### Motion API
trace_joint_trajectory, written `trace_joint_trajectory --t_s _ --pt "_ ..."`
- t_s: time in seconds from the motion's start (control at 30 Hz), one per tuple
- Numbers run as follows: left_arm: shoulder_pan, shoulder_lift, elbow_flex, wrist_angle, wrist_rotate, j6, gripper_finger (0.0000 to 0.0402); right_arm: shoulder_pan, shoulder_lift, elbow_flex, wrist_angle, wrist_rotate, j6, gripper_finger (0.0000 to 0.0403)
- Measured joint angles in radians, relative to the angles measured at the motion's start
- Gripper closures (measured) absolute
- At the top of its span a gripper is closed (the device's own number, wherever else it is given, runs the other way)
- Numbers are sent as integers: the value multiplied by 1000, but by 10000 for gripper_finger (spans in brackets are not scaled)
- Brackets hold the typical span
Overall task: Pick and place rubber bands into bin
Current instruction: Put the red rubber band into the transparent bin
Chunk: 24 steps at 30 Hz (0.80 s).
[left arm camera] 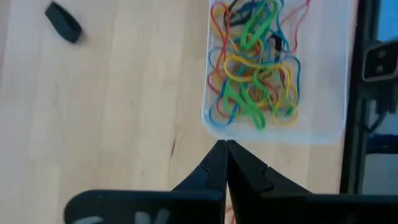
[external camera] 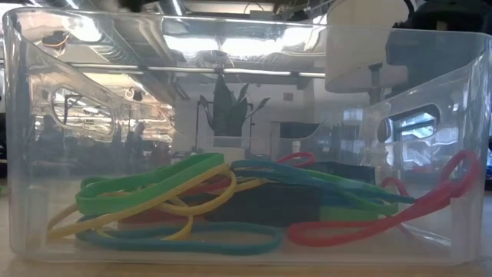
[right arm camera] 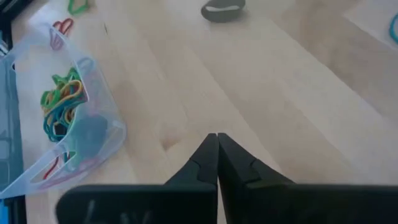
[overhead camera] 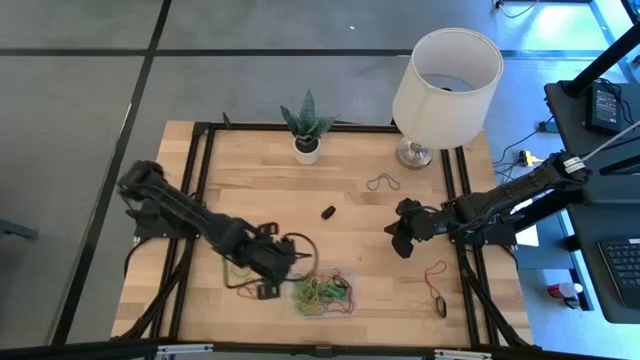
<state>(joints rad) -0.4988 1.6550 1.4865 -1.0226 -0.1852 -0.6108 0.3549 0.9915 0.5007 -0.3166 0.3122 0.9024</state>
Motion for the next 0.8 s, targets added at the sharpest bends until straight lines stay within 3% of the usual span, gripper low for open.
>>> trace_joint_trajectory --t_s 0.23,0.4,0.6,0.8 --pt "-47 -265 -387 288 -3 -79 400 24 49 0 0 0 118 401" --pt "-88 -383 -589 430 7 -73 400 38 110 0 22 0 193 401" --pt "-117 -409 -702 466 50 75 400 73 181 11 36 0 275 401" --pt "-131 -388 -756 497 72 70 394 99 255 68 36 0 302 402"
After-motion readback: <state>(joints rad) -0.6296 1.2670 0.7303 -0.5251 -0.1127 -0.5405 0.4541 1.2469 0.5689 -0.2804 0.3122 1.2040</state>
